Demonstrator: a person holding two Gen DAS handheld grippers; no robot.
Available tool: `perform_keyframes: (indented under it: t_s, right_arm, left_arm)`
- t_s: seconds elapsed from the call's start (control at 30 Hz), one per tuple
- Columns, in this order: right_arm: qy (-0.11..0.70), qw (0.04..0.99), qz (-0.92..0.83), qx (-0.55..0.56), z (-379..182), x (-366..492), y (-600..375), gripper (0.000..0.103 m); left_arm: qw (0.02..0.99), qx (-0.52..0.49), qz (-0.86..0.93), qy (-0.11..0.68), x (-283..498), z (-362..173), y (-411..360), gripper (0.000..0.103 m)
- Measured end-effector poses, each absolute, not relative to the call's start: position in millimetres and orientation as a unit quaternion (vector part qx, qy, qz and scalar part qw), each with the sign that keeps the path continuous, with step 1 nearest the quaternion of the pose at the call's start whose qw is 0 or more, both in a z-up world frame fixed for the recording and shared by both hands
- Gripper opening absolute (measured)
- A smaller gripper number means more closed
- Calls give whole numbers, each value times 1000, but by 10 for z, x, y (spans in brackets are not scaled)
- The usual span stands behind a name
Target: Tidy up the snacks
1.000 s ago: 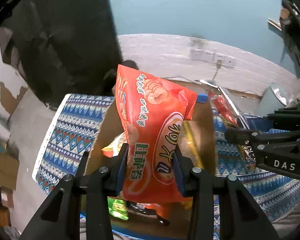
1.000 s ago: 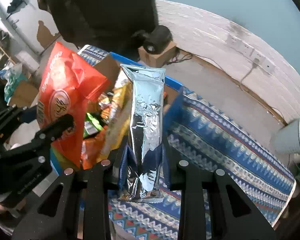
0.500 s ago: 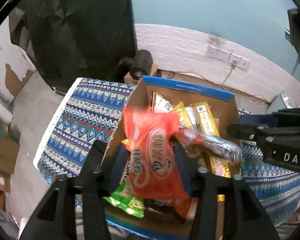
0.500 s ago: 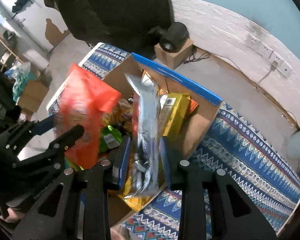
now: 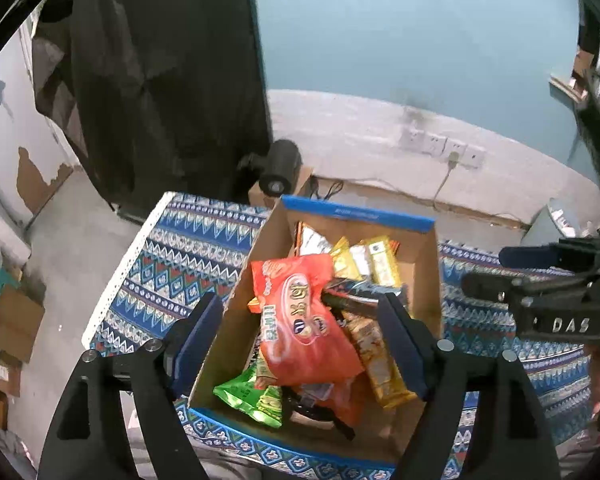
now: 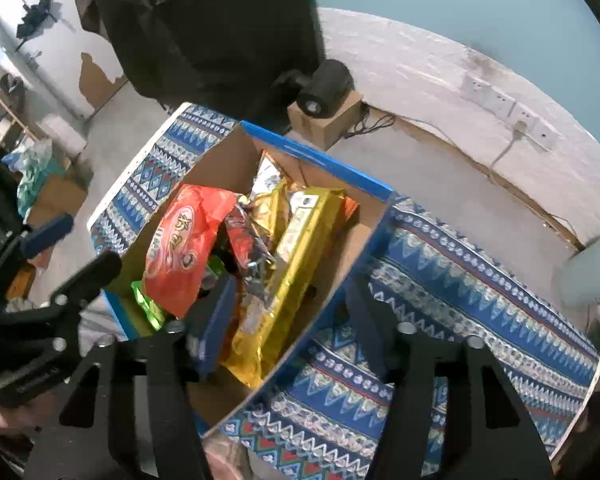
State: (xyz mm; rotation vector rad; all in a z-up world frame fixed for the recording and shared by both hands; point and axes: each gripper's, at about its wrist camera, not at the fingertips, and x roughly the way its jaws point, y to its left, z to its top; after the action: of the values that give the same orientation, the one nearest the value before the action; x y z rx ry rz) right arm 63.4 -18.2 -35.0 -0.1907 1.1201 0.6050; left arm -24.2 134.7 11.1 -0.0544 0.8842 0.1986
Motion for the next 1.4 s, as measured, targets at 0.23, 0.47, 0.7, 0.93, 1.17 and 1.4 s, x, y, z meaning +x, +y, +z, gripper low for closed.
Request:
perform_keyframes:
  t_s: [0.23,0.47,0.7,0.93,1.17,1.4]
  right_arm:
    - [509,815,264,-83,-217,405,-513,76]
    - [492,831,252,-66,-99,215,-787,76]
    - [469,841,257,-84,-16,50,-811,76]
    - [457,849,249,-88,-36,1,-883,77]
    - [469,845,245,-80,-138,14,-943,77]
    - [471,844,245,-79,-156,6,-945,77]
  left_arm:
    - [912,-28,86,400,-388,349,1219,89]
    - [915,-25,78,394,-498,430,1080,89]
    - [919,-12,67,388,-544,470,891,90]
    - [916,-19,69,394,-515,455,857,90]
    - [916,-15,61,396,-506,448,795,90]
    - [913,-14,60,404,-490,400,776,90]
